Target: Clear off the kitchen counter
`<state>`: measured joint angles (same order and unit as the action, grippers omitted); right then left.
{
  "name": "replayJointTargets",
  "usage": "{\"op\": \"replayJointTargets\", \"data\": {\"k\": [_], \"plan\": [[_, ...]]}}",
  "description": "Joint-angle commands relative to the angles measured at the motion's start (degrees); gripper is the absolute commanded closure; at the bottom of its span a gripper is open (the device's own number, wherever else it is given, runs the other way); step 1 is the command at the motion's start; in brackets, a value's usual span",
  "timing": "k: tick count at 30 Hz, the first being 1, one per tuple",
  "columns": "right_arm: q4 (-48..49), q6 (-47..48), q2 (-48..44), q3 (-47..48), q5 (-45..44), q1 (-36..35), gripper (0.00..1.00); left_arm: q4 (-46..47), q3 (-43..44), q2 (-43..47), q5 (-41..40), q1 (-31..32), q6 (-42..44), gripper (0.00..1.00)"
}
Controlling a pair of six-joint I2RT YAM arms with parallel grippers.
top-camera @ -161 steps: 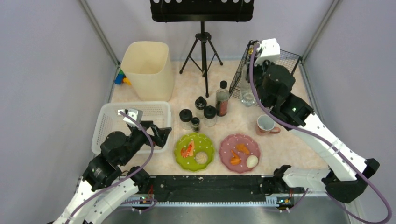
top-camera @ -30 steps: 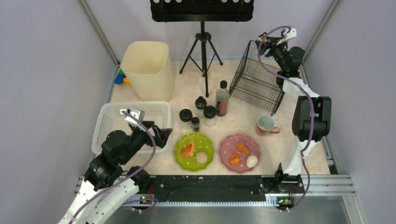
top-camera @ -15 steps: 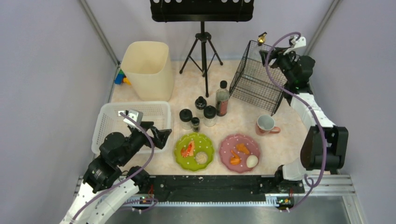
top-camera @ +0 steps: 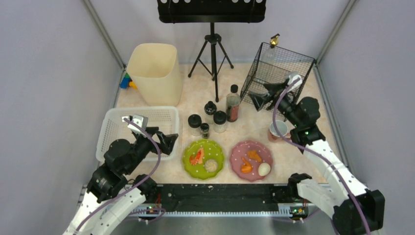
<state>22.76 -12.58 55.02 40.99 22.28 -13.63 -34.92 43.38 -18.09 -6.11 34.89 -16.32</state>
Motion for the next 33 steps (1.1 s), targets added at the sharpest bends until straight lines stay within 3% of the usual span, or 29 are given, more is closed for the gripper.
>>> {"op": "replayJointTargets", "data": {"k": [1,8,19,33], "plan": [[-1.4,1.1,-3.7,-4.1,-5.3,-4.9,0.14,1.8,-0.5,0.3,-0.9,-0.4,0.1,0.01],[3.9,1.9,-1.5,-8.2,-10.3,-10.7,0.13,1.8,-0.5,0.3,-0.8,-0.3,0.3,0.01],[16.7,5.6,12.7,-6.4,-18.9,-19.1,0.13,1.8,-0.6,-0.1,-0.4,-0.4,0.5,0.01],[26.4,9.7,26.6,1.4,-26.0,-20.1,0.17,1.8,-0.5,-1.1,0.5,-0.4,0.7,0.01]]}}
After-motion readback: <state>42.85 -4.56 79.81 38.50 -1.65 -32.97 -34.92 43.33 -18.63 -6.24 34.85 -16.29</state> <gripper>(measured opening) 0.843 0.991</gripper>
